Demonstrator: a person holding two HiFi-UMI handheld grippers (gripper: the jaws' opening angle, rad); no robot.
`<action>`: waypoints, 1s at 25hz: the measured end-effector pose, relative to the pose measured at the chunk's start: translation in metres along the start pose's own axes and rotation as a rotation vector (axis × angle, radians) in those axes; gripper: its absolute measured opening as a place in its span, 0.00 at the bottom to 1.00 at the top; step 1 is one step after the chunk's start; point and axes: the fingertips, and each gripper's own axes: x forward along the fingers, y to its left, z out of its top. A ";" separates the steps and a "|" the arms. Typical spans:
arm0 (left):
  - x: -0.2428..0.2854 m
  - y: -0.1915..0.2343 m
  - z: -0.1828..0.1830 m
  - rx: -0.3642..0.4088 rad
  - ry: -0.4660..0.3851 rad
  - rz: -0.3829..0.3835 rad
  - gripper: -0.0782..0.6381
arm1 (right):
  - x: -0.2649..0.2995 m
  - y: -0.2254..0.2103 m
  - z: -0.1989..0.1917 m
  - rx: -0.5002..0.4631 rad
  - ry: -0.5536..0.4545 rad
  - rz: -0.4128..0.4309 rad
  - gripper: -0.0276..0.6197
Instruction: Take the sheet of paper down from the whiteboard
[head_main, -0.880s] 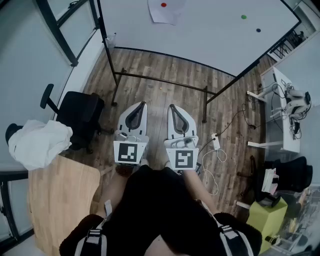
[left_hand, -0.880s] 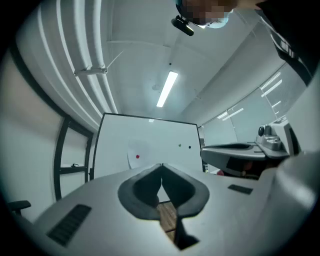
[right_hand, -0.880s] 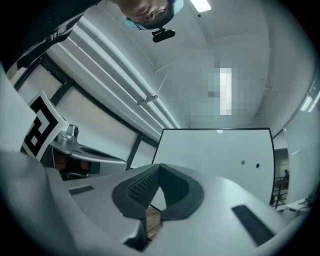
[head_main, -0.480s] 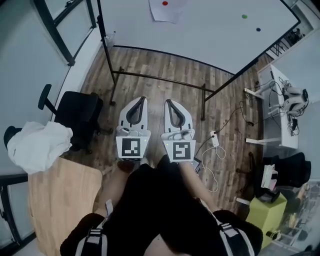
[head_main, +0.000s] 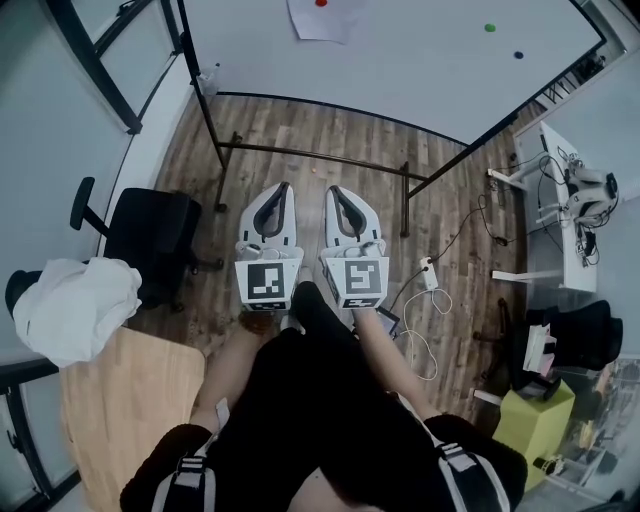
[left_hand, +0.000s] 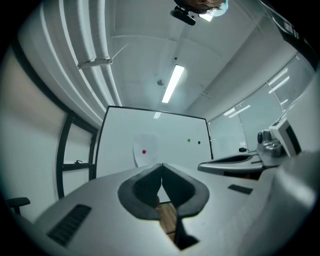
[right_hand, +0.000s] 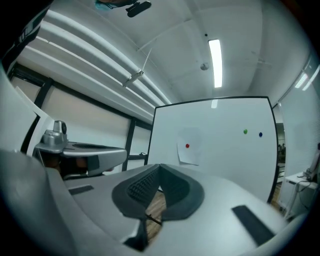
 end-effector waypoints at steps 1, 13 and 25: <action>0.007 -0.001 -0.001 0.001 0.005 -0.004 0.13 | 0.005 -0.004 -0.001 0.008 -0.003 0.004 0.04; 0.100 0.021 -0.029 -0.015 0.073 -0.001 0.13 | 0.084 -0.058 -0.012 0.070 -0.006 0.027 0.04; 0.190 0.026 -0.049 -0.019 0.105 0.031 0.13 | 0.161 -0.114 -0.026 0.073 0.012 0.053 0.04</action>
